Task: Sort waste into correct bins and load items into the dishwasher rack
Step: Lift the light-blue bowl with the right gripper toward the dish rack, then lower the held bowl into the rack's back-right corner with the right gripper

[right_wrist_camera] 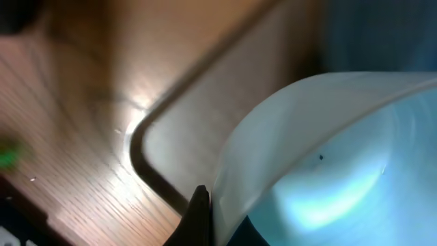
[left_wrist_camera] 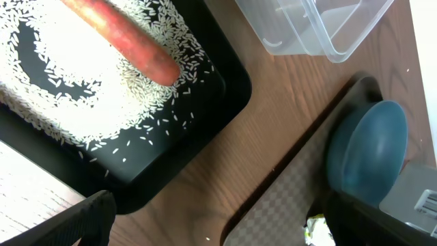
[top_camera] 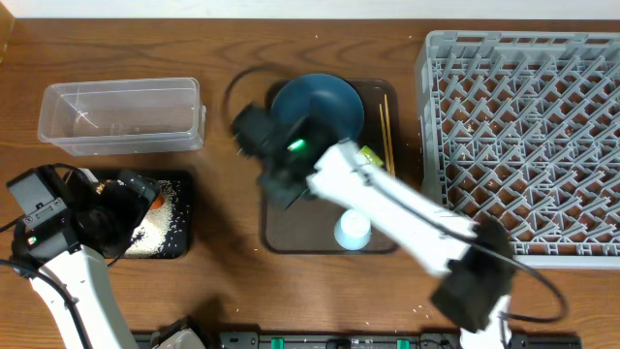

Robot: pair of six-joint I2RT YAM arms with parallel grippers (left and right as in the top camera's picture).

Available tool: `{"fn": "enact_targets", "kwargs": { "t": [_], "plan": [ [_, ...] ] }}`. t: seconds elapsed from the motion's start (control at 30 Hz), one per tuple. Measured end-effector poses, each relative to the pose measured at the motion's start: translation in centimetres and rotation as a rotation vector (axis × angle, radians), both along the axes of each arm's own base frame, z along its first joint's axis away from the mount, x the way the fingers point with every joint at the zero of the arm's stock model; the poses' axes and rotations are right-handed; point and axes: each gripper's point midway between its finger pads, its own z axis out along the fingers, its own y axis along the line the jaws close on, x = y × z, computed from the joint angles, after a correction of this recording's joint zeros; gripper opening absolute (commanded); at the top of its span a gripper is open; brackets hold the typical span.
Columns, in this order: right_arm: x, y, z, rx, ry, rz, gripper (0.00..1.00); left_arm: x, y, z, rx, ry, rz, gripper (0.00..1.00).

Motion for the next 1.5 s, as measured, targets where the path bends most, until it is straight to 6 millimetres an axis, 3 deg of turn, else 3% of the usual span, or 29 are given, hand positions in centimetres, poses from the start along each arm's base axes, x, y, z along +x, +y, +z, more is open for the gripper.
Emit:
{"fn": "enact_targets", "kwargs": {
  "t": [0.07,0.2,0.5,0.77,0.9,1.07,1.33,1.5],
  "plan": [
    [1.8,-2.8,2.2,0.024,-0.022,-0.072,0.01,0.0,0.0,0.0,0.000,0.000,0.000,0.98],
    [5.2,-8.1,4.6,0.048,-0.049,-0.215,0.01,0.0,0.0,0.0,0.000,0.000,0.000,0.98],
    [12.3,-22.5,5.2,0.139,-0.010,-0.552,0.01,0.0,0.0,0.0,0.000,0.000,0.000,0.98],
    [15.2,-31.3,7.3,0.480,0.006,-0.665,0.01,0.0,0.0,0.0,0.000,0.000,0.000,0.98],
    [16.4,-34.5,7.7,0.620,-0.037,-0.690,0.01,0.0,0.0,0.0,0.000,0.000,0.000,0.98],
    [17.7,-37.2,6.2,0.734,-0.091,-0.707,0.01,0.0,0.0,0.0,0.000,0.000,0.000,0.98],
    [19.2,-38.4,2.4,0.834,-0.166,-0.721,0.01,0.0,0.0,0.0,0.000,0.000,0.000,0.98],
    [19.9,-38.8,1.8,0.871,-0.224,-0.700,0.01,0.0,0.0,0.0,0.000,0.000,0.000,0.98]
  ]
}}
